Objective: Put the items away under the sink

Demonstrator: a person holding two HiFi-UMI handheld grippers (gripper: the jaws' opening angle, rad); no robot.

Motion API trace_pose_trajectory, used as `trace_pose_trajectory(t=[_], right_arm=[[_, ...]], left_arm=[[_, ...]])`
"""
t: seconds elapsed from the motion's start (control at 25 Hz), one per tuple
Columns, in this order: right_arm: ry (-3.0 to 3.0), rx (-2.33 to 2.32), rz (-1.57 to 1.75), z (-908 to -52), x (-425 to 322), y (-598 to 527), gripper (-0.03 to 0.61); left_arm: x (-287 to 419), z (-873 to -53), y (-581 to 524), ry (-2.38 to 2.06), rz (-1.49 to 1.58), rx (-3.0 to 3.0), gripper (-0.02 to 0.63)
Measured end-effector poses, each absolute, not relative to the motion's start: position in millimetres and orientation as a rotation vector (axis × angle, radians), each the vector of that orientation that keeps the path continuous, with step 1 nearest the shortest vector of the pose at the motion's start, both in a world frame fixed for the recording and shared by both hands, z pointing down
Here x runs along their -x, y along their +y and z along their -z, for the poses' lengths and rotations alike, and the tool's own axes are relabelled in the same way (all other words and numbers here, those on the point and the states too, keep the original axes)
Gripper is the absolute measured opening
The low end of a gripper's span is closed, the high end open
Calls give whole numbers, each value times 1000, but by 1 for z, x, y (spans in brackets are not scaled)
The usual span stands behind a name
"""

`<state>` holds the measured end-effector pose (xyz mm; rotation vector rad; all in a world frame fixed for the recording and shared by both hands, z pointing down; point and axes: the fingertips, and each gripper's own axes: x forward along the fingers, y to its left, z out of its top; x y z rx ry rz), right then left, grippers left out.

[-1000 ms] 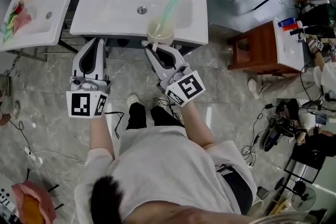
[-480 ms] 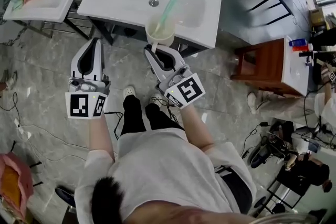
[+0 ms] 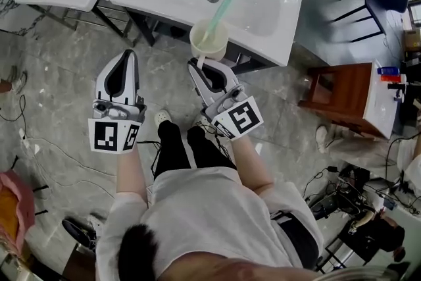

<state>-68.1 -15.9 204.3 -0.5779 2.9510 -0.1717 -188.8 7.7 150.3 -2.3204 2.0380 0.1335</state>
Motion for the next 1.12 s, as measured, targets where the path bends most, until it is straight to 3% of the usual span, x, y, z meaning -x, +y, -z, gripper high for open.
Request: trace_pose_trajectory(t=[0.6, 1.12], right_arm=[[2972, 491, 182, -286, 155, -1, 32], [2981, 313, 264, -414, 190, 18, 32]], left_arm=[[256, -243, -15, 2009, -99, 2374, 8], [291, -369, -7, 2072, -130, 2304, 8]])
